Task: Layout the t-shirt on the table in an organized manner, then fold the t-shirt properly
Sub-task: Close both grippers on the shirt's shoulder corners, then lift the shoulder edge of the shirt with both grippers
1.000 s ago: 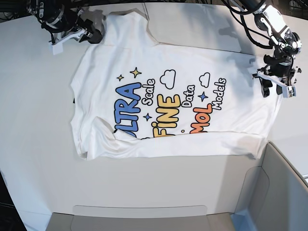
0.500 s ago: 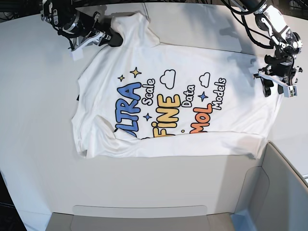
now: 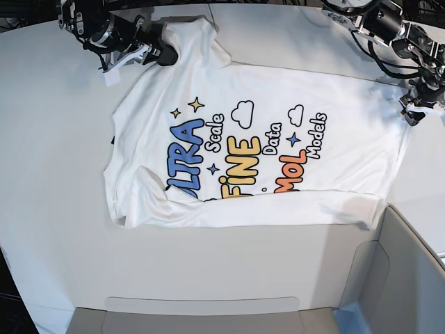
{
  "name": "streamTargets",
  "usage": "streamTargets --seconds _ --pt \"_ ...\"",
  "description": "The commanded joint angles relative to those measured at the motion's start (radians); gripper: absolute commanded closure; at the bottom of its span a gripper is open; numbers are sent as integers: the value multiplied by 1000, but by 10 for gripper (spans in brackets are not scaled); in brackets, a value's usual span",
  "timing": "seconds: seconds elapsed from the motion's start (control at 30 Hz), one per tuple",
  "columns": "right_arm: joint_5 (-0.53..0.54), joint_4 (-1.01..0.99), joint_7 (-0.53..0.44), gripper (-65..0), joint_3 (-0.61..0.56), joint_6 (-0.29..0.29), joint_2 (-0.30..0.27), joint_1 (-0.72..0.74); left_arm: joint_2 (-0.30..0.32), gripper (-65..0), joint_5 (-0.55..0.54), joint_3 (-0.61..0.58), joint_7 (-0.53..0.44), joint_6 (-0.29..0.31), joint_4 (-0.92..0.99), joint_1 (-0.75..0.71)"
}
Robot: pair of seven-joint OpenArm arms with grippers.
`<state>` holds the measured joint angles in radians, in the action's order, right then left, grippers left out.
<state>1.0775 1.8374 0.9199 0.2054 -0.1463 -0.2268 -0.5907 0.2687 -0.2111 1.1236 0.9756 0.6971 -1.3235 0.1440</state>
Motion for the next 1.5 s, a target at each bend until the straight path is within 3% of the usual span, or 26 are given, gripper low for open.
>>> streamTargets --seconds 0.0,0.3,0.47,0.73,1.2,1.47 --pt "-33 3 14 -237 2 -17 -15 -13 30 -368 -9 13 9 1 -8 6" --pt "-33 3 14 -237 -1 -17 -29 -18 48 -367 -6 63 7 1 -3 -5" --pt "-33 3 14 -237 -5 -17 -27 -13 45 -367 -12 -18 -5 1 -1 -54" --pt "-33 3 14 -237 -7 -17 -29 -18 25 -367 -12 -26 -17 1 -1 -65" --pt "-33 3 14 -237 -7 -17 -27 -18 25 -365 -14 -26 76 1 -3 -103" --pt "-33 3 14 -236 -7 -9 -27 -10 22 -219 -14 -27 85 1 -1 -99"
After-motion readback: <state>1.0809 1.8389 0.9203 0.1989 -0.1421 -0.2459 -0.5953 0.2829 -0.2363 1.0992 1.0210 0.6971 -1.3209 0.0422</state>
